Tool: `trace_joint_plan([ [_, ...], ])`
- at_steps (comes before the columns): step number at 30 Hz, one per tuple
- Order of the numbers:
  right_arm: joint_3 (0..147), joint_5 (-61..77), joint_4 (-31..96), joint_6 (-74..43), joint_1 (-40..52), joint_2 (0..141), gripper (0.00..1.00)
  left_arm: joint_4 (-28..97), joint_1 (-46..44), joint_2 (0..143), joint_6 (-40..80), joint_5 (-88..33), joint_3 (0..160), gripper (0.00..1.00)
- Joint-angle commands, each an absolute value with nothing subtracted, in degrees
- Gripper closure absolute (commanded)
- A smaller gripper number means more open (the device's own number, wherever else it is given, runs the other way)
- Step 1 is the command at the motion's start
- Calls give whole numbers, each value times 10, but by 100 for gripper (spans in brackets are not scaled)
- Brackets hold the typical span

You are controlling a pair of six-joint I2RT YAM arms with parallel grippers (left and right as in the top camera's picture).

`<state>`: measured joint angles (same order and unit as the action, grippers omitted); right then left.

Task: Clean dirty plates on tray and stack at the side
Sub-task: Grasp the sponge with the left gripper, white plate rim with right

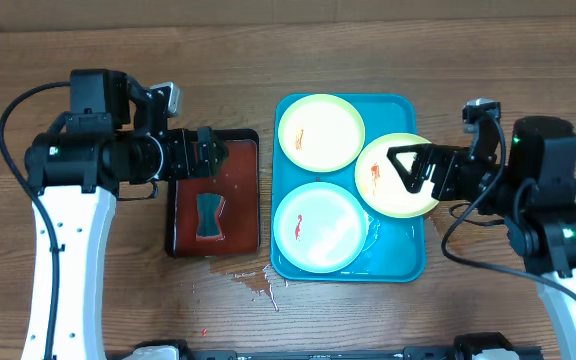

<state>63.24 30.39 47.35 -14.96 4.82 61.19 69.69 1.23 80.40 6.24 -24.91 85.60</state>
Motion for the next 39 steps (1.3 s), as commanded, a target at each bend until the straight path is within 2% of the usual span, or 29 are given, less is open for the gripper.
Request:
trace_joint_plan([
  [1, 645, 233, 506, -152, 76, 634, 0, 698, 15, 806, 66, -263, 873, 0],
  [4, 640, 149, 541, -154, 128, 667, 0, 696, 15, 806, 63, -250, 873, 0],
  [7, 639, 79, 555, -206, 190, 710, 1, 703, 15, 806, 56, -229, 873, 0],
  [11, 639, 26, 542, -270, 234, 770, 2, 729, 8, 816, 86, -149, 868, 17],
  [12, 639, 29, 535, -274, 238, 786, 3, 736, 2, 821, 100, -117, 864, 19],
  [16, 639, 56, 517, -269, 242, 841, 7, 737, -30, 853, 123, -68, 851, 19],
  [19, 639, 69, 519, -251, 242, 867, 19, 740, -53, 888, 149, -37, 841, 21],
  [22, 637, 79, 524, -230, 242, 886, 23, 745, -60, 923, 160, -41, 836, 27],
  [27, 636, 91, 537, -205, 242, 895, 32, 745, -59, 968, 170, -39, 834, 27],
  [35, 634, 91, 538, -195, 242, 895, 33, 709, -67, 1022, 181, -44, 786, 30],
  [39, 634, 91, 544, -195, 242, 895, 33, 669, -74, 1047, 181, -42, 741, 39],
])
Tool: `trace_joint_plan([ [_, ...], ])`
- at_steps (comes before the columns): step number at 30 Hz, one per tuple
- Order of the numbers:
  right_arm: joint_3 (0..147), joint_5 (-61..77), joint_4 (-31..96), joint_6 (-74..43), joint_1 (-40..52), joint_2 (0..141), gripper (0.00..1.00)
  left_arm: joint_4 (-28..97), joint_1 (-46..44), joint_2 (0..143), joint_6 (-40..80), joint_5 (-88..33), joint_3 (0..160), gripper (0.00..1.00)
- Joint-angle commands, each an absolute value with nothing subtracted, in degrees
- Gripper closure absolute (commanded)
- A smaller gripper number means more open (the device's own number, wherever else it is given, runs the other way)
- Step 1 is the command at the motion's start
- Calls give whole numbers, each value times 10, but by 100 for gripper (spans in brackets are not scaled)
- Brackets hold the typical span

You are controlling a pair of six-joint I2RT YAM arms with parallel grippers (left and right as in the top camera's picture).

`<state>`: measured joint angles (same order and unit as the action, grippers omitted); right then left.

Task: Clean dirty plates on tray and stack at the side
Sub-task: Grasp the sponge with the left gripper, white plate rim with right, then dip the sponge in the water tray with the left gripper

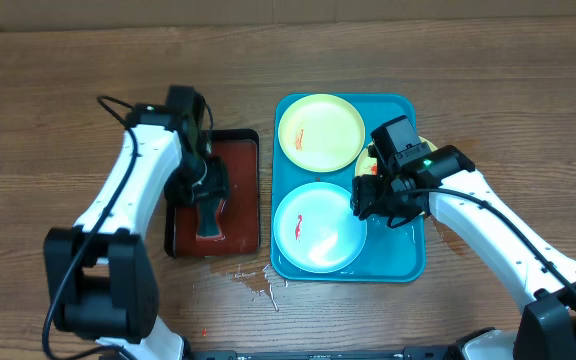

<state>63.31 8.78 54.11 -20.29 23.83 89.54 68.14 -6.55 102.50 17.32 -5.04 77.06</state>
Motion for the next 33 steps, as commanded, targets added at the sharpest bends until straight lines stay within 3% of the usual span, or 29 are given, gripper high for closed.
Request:
trace_joint_plan([
  [1, 634, 91, 547, -195, 242, 895, 33, 661, -76, 1051, 181, -40, 730, 40],
  [9, 633, 111, 577, -197, 242, 895, 32, 596, -83, 1079, 192, -15, 670, 64],
  [12, 627, 123, 578, -197, 242, 895, 32, 571, -83, 1079, 191, 4, 665, 84],
  [13, 623, 123, 575, -197, 242, 895, 32, 564, -83, 1079, 190, 7, 665, 96],
  [22, 526, 122, 463, -194, 242, 895, 34, 620, -83, 1079, 178, 0, 726, 96],
  [23, 514, 125, 447, -189, 242, 895, 34, 630, -83, 1079, 175, 0, 738, 93],
  [26, 482, 143, 406, -170, 242, 895, 41, 657, -83, 1079, 164, 0, 770, 66],
  [28, 463, 142, 384, -171, 242, 895, 46, 671, -83, 1079, 155, 0, 785, 58],
  [30, 450, 136, 363, -175, 242, 895, 57, 677, -83, 1079, 150, 1, 792, 50],
  [33, 442, 98, 347, -203, 242, 895, 70, 676, -82, 1079, 149, 2, 792, 46],
])
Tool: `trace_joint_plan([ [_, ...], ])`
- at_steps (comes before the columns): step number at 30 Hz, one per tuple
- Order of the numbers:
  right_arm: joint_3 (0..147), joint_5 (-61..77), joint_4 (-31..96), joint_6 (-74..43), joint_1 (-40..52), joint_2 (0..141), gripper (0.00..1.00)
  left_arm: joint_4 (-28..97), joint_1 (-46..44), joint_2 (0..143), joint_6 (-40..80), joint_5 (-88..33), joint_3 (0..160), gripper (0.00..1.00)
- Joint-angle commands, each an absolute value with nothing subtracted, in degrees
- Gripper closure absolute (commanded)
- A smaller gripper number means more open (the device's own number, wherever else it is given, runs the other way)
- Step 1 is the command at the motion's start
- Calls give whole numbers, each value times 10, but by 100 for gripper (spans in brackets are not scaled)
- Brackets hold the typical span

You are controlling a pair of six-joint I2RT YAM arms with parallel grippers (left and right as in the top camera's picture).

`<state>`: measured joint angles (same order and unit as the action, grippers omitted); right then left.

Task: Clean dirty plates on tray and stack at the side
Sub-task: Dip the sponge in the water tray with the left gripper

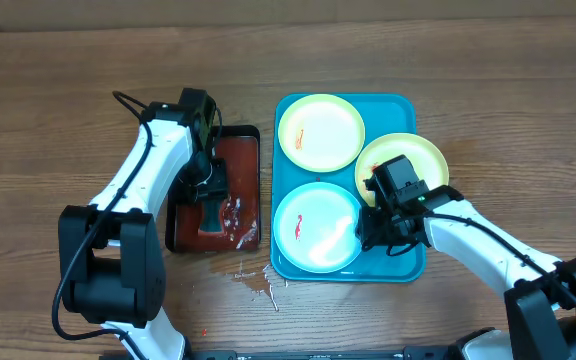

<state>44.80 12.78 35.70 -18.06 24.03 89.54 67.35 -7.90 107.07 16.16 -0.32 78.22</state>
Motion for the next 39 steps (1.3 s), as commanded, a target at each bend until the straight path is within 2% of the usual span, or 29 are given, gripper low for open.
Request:
trace_joint_plan([
  [1, 442, 76, 344, -216, 242, 895, 72, 675, -82, 1079, 149, 2, 792, 44],
  [3, 442, 44, 338, -236, 242, 895, 81, 673, -82, 1079, 150, 4, 792, 41],
  [8, 442, 8, 332, -287, 242, 895, 95, 655, -83, 1079, 150, 21, 776, 37],
  [16, 442, -4, 336, -300, 242, 895, 96, 573, -83, 1079, 153, 21, 697, 37],
  [18, 442, -4, 337, -300, 242, 895, 96, 547, -83, 1079, 155, 21, 674, 42],
  [21, 442, -4, 337, -300, 242, 895, 96, 516, -83, 1079, 164, 19, 647, 59],
  [22, 442, -4, 337, -300, 242, 895, 96, 509, -83, 1079, 164, 19, 644, 67],
  [23, 442, -4, 337, -300, 242, 895, 96, 505, -83, 1079, 166, 18, 643, 84],
  [24, 442, -4, 337, -300, 242, 895, 96, 503, -83, 1079, 168, 16, 643, 95],
  [29, 442, -4, 337, -300, 242, 895, 96, 522, -83, 1079, 168, -4, 659, 96],
  [39, 442, -4, 337, -300, 242, 895, 96, 683, -83, 1079, 167, 6, 825, 96],
])
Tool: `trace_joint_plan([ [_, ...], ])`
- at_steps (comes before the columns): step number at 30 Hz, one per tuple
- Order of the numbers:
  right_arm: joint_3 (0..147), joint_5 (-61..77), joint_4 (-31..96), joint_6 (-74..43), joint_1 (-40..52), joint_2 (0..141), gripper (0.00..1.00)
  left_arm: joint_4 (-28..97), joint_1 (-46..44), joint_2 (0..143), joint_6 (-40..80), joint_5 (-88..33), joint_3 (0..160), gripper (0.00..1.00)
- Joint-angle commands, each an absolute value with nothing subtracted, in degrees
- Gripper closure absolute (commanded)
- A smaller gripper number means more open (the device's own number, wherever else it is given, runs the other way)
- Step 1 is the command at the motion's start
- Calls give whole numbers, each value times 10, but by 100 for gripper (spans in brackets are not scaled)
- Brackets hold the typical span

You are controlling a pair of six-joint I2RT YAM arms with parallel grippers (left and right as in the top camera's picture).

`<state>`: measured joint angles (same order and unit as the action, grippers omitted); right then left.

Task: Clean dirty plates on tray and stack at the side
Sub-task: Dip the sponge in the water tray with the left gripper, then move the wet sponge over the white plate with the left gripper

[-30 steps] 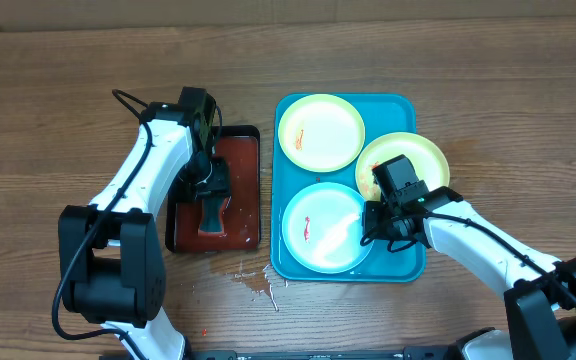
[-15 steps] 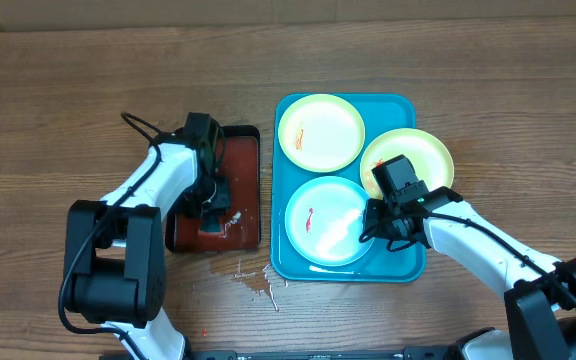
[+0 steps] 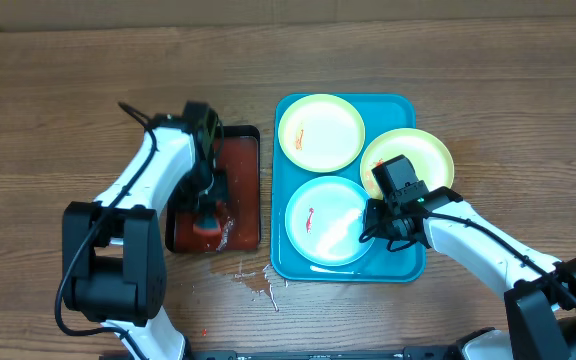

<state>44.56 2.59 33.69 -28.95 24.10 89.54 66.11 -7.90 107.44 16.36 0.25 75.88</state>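
Note:
A blue tray point(image 3: 293, 262) holds three stained plates: a yellow-green plate point(image 3: 318, 132) at the back, a yellow plate point(image 3: 423, 155) at the right overhanging the rim, and a pale blue plate point(image 3: 323, 222) at the front. My right gripper point(image 3: 371, 226) is shut on the pale blue plate's right rim. In the red-brown tray point(image 3: 243, 190) to the left, my left gripper point(image 3: 208, 210) points straight down, shut on the blue sponge point(image 3: 206, 226), which it mostly hides.
Water is splashed in the red-brown tray's front part, and a spill point(image 3: 253, 285) lies on the wooden table in front of both trays. The left arm's cable loops behind the red-brown tray.
The pale blue plate has shifted a little right and back in the tray, held at its rim by my right gripper. My left gripper sits slightly nearer the front, over the sponge.
Both arms were pulled back, the left open above the sponge tray and the right beside the yellow plate. Then the left was down on the sponge and the right at the pale blue plate's rim. Water then showed in the tray, and now the plate has shifted.

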Motion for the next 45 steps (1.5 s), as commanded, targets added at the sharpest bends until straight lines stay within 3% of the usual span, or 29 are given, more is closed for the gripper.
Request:
trace_joint_plan([
  [1, 442, -4, 337, -300, 242, 895, 96, 696, -83, 1079, 167, 14, 845, 96],
  [21, 442, -4, 337, -298, 242, 895, 96, 670, -96, 1080, 167, -4, 865, 96],
  [28, 442, -4, 337, -298, 242, 895, 96, 714, -197, 1080, 176, -24, 931, 96],
  [37, 442, -4, 338, -298, 242, 895, 96, 581, -336, 1103, 305, -100, 905, 96],
  [45, 442, -4, 339, -298, 242, 895, 96, 536, -373, 1208, 342, -180, 904, 96],
])
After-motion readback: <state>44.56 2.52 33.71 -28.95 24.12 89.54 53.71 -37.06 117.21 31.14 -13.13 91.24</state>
